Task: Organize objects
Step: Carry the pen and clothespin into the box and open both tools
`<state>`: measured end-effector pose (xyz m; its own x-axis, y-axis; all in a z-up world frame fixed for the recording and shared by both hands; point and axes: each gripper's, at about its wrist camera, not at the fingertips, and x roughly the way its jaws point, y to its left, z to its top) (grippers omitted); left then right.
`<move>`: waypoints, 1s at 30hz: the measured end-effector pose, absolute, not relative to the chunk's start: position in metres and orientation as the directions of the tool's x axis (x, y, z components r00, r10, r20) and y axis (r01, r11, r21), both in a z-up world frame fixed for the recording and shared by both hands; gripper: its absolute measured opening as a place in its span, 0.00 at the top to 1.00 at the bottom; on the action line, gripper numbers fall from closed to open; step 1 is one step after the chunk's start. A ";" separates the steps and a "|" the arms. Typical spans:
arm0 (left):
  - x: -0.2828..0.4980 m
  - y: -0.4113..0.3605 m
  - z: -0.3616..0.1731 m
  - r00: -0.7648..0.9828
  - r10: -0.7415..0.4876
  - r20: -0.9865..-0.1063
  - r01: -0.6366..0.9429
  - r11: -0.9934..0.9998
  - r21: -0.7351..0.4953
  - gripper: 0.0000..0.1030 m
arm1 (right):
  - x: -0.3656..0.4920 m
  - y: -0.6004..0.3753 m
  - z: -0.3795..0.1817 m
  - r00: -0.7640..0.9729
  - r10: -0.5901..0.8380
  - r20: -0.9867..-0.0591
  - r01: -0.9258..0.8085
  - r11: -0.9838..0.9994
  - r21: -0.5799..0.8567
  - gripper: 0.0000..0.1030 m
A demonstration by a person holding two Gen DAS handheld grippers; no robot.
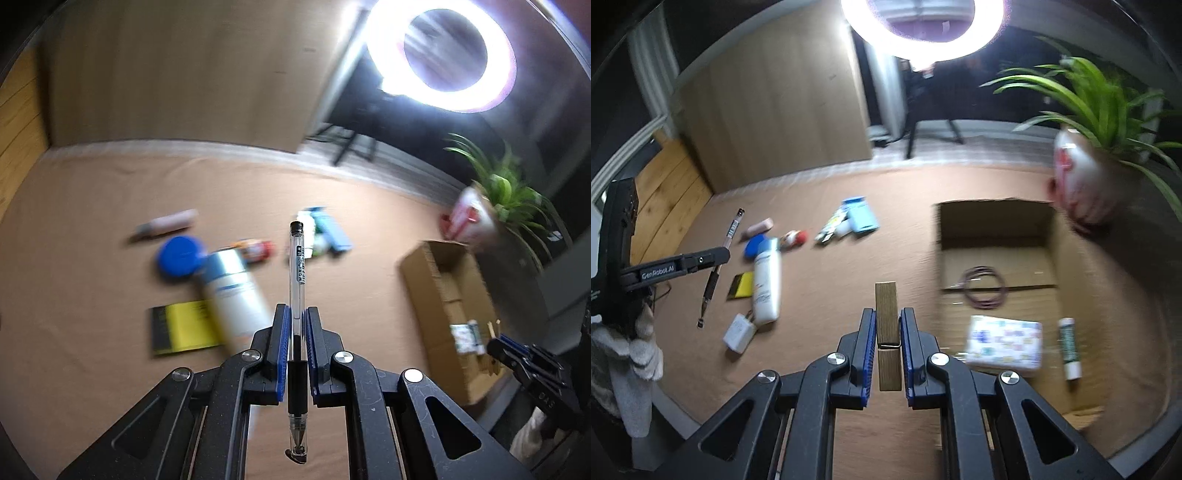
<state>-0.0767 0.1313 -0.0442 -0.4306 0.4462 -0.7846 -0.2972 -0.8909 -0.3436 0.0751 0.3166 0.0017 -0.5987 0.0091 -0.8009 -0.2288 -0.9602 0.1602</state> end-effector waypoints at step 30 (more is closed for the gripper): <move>-0.061 0.403 -0.054 -0.226 0.566 -0.793 -0.564 -0.740 -0.367 0.56 | 0.128 0.434 -0.021 -0.560 0.127 -0.819 -0.433 -0.887 0.159 0.71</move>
